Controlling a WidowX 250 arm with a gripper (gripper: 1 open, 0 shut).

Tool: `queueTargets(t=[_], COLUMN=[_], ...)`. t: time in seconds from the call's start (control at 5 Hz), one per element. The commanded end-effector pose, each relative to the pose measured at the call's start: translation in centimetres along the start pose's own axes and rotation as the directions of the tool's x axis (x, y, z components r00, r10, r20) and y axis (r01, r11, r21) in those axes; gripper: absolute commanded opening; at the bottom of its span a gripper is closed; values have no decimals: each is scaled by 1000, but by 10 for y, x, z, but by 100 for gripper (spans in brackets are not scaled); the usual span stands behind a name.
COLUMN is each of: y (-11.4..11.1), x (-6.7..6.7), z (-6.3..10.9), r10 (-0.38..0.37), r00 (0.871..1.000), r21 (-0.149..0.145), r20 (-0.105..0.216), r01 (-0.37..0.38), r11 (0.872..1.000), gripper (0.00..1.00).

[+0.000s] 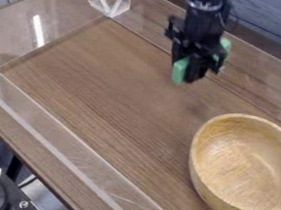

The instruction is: Put the green block in the brown bowl

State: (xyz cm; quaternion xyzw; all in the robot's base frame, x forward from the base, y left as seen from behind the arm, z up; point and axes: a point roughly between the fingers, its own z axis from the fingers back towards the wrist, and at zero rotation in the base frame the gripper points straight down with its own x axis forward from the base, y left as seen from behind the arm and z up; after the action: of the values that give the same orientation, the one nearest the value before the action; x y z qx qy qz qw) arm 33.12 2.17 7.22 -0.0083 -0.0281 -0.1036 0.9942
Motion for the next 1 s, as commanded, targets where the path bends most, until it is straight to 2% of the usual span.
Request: queueTargets(t=[0.0,0.2,0.6,0.8], y=[-19,-43,-90,-112], x=[-2,-14,-35,-40], z=[34,36,32,28], r10=[-15,-39,-108,-133], r00=[997,997,993,991], r21=[13,-5,-40,-53], r20=[80,72,36,26], r01=[14,40,110,134], r11=[1000,999,993,989], gripper=[0,0,0,0])
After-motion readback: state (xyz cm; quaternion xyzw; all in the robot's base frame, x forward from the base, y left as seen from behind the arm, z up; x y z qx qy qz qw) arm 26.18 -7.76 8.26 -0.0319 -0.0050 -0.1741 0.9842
